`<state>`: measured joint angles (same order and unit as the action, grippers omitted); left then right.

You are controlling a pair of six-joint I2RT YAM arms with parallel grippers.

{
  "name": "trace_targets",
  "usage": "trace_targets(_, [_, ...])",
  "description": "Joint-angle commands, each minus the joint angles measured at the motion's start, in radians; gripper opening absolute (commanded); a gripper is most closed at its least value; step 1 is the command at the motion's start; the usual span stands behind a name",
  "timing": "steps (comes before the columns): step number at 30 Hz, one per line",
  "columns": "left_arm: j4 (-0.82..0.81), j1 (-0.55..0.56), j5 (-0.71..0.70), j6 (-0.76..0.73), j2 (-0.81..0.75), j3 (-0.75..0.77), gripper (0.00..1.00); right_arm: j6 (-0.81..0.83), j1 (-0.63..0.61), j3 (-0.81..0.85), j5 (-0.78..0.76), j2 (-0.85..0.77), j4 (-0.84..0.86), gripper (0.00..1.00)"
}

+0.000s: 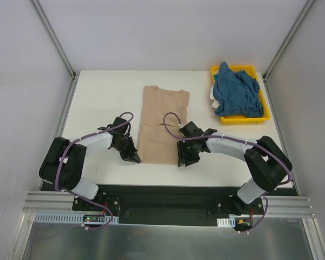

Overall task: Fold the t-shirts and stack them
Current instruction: Grab one side of the 2/3 rectangular tshirt with both arms, then fold the long partially folded tshirt into a neat square

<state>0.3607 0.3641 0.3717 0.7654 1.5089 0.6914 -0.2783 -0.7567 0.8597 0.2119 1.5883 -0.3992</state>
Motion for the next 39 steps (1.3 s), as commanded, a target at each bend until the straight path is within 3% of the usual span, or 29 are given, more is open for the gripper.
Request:
trace_targets(1, [-0.039,-0.002,-0.054,-0.035,0.045,-0.016,0.0,0.022,-0.018,0.047,0.041,0.035,-0.021,0.28])
trace_targets(4, [-0.054,-0.001,-0.05,-0.029,0.007,-0.041,0.0,0.022,-0.018,0.041,0.041,0.004,-0.029,0.12])
trace_targets(8, [-0.062,0.01,-0.086,-0.017,-0.14,-0.122,0.0,0.031,-0.02,0.029,0.046,-0.071,-0.065,0.02])
trace_targets(14, [-0.062,0.065,-0.083,0.017,-0.413,-0.214,0.0,0.057,-0.023,0.032,0.222,-0.192,-0.102,0.01])
trace_targets(18, [-0.06,0.096,-0.044,0.044,-0.622,-0.204,0.0,0.102,-0.021,0.088,0.264,-0.289,-0.19,0.01])
trace_targets(23, [-0.059,0.102,-0.068,0.049,-0.878,-0.17,0.0,0.162,0.0,0.145,0.42,-0.376,-0.217,0.01])
trace_targets(31, [-0.028,0.102,-0.056,0.025,-0.983,-0.107,0.0,0.186,0.031,0.168,0.589,-0.49,-0.219,0.01])
trace_targets(39, [-0.029,0.102,-0.12,-0.032,-0.914,0.013,0.0,0.163,0.128,0.153,0.618,-0.528,-0.231,0.01])
